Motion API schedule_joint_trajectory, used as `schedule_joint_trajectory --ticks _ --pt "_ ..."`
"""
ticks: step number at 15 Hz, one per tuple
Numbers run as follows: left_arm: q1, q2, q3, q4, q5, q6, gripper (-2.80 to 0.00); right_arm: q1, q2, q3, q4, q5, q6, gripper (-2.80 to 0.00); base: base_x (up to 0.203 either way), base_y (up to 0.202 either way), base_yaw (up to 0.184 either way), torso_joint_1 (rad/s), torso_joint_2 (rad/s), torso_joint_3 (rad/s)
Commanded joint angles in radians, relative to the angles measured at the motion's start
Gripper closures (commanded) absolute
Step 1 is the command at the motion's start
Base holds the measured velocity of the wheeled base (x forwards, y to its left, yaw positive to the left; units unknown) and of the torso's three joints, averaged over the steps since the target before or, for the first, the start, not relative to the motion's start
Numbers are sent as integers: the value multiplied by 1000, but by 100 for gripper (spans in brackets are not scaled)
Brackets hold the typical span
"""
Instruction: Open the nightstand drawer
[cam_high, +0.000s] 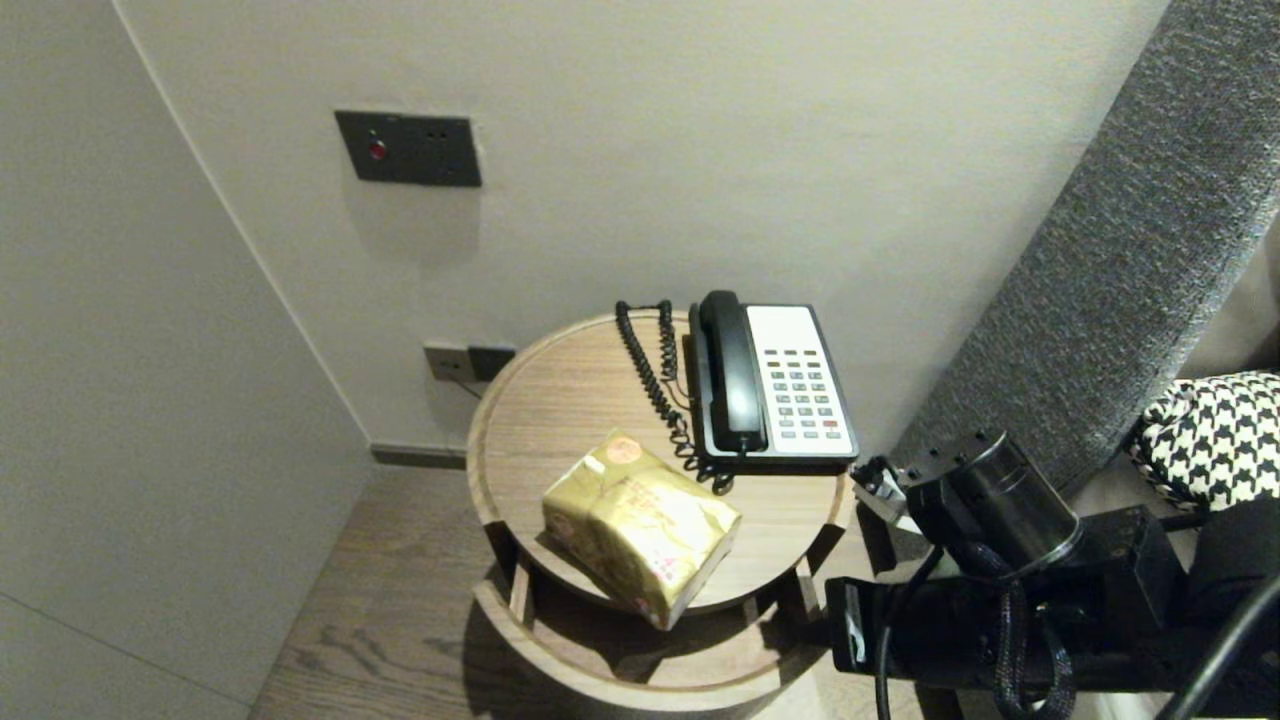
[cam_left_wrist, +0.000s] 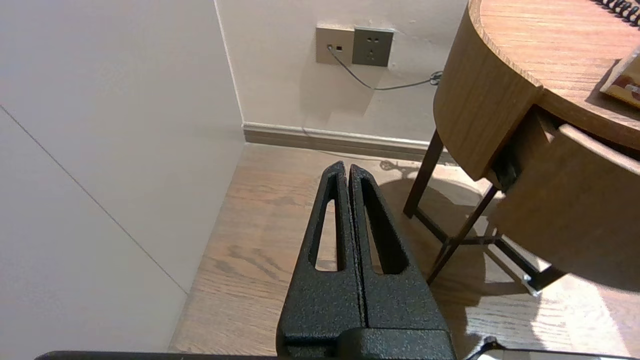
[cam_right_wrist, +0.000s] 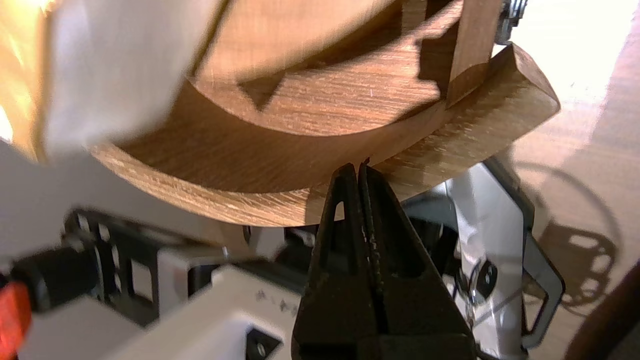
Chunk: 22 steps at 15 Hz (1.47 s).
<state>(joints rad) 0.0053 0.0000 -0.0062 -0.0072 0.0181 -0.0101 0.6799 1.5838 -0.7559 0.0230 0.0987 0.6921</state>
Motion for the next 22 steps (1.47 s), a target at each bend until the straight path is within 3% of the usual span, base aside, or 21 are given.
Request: schedule_joint_trajectory --ticks 1,13,19,22 --pt "1 -2 0 0 0 -1 0 30 -31 53 1 9 1 0 0 0 0 0 0 0" --pt "1 -2 0 0 0 -1 0 142 -194 275 2 27 6 0 0 0 0 0 0 0" --pt "1 -2 0 0 0 -1 0 135 -232 277 3 24 17 0 0 0 0 0 0 0" --pt "1 -2 0 0 0 -1 0 102 -252 168 50 -2 21 0 0 0 0 0 0 0"
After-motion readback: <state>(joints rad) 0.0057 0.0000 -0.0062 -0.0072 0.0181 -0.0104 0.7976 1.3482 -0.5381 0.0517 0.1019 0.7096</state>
